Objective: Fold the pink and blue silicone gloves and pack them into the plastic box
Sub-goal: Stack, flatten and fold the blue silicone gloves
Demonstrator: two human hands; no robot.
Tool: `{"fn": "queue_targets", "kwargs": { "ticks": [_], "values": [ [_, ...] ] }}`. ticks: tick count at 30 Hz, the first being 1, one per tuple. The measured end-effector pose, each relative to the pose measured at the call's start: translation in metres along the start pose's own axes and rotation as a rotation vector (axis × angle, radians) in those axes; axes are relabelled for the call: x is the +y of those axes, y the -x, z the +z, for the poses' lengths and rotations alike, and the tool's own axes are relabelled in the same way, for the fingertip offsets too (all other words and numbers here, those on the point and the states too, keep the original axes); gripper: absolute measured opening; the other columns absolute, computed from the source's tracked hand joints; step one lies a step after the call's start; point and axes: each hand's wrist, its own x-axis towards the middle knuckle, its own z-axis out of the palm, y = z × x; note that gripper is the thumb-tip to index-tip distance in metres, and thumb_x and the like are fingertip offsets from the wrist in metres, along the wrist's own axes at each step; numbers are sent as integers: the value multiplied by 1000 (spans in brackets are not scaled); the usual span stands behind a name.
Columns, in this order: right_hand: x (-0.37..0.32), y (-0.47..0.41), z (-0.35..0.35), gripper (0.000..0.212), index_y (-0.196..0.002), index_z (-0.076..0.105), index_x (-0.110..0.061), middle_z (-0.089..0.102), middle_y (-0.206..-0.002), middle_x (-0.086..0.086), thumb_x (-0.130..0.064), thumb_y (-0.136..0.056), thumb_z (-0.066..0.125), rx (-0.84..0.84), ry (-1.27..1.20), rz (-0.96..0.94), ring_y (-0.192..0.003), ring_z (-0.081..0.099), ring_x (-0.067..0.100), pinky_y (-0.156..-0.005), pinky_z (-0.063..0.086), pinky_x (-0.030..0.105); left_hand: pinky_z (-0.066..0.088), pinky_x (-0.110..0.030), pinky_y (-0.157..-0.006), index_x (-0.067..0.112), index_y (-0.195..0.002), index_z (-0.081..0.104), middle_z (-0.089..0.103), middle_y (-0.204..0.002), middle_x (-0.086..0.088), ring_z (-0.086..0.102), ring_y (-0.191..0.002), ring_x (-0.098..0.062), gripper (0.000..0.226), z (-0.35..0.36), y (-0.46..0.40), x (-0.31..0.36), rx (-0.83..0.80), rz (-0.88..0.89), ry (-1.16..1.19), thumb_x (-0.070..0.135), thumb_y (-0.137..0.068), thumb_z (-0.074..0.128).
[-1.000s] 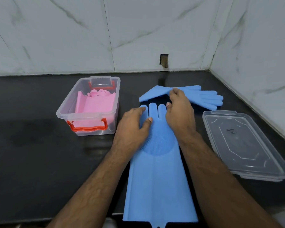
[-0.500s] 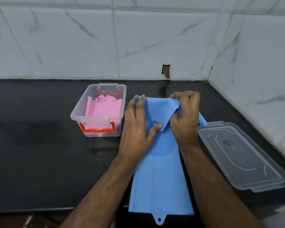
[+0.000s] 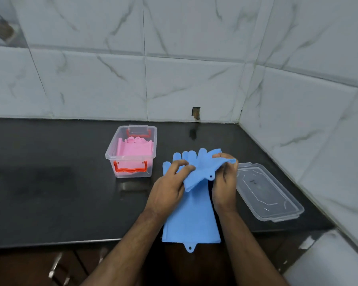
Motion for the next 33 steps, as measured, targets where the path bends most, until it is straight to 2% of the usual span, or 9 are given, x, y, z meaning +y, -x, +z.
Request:
{"fn": "queue_targets", "kwargs": {
  "ticks": [5, 8, 10, 12, 15, 17, 22, 27, 33],
  "values": [
    [-19, 21, -7, 46, -132, 57, -33, 54, -142, 6, -62, -102, 39, 97, -155, 314, -128, 58, 27, -103, 51, 51, 44, -36, -113, 13, -133, 68, 62, -138, 0, 57, -129, -15, 45, -4, 7, -8, -30, -57, 192, -6, -94, 54],
    [-20, 20, -20, 70, -134, 58, -32, 69, -127, -13, -80, -93, 26, 196, -331, 526, -116, 68, 21, -91, 57, 41, 50, -28, -103, 18, -141, 62, 57, -140, 1, 60, -119, -9, 38, -5, 7, -6, -55, -101, 223, 28, -104, 56],
    [-22, 18, -26, 59, -130, 59, -34, 70, -124, -13, -75, -97, 32, 186, -369, 592, -109, 71, 19, -85, 59, 38, 51, -19, -94, 18, -144, 57, 56, -135, 4, 64, -104, -3, 60, -4, 7, -2, -78, -151, 334, 58, -100, 45],
    [-24, 16, -24, 42, -134, 52, -37, 69, -127, -4, -60, -100, 46, 128, -275, 594, -107, 73, 19, -83, 61, 37, 54, -25, -94, 15, -138, 62, 61, -127, -4, 68, -97, -12, 71, -4, 5, -1, -73, -345, 675, 66, -98, 33],
    [-21, 18, -22, 55, -145, 41, -37, 64, -131, -3, -33, -97, 68, 75, -160, 561, -109, 71, 15, -85, 62, 35, 52, -37, -91, 14, -133, 64, 68, -106, -18, 65, -94, -28, 94, -8, 2, -8, -92, -558, 991, 82, -89, 17],
    [-19, 20, -23, 57, -141, 48, -36, 59, -135, -5, -21, -93, 74, 52, -119, 541, -111, 68, 15, -84, 62, 35, 53, -37, -83, 18, -133, 61, 70, -99, -19, 66, -86, -28, 88, -9, 0, -14, -88, -602, 1030, 81, -85, 22],
    [-15, 17, -25, 51, -134, 59, -42, 56, -137, -10, -7, -97, 61, -117, -66, 534, -113, 66, 18, -88, 62, 44, 56, -29, -69, 20, -131, 57, 76, -97, -7, 67, -73, -14, 62, -4, -4, -17, -118, -662, 911, 67, -90, 56],
    [-21, 18, -23, 55, -126, 67, -41, 63, -134, -13, 2, -95, 52, -305, -86, 483, -114, 68, 22, -88, 61, 49, 59, -46, -98, 27, -148, 43, 74, -115, -6, 74, -107, -22, 77, 1, -5, -20, -199, -621, 814, 38, -84, 85],
    [-21, 19, -23, 60, -127, 67, -41, 62, -137, -10, 5, -92, 52, -265, -133, 488, -113, 69, 20, -87, 62, 48, 58, -53, -97, 10, -139, 52, 74, -116, -21, 74, -106, -36, 56, -1, -3, -26, -157, -635, 1033, -4, -88, 72]
  ]
}}
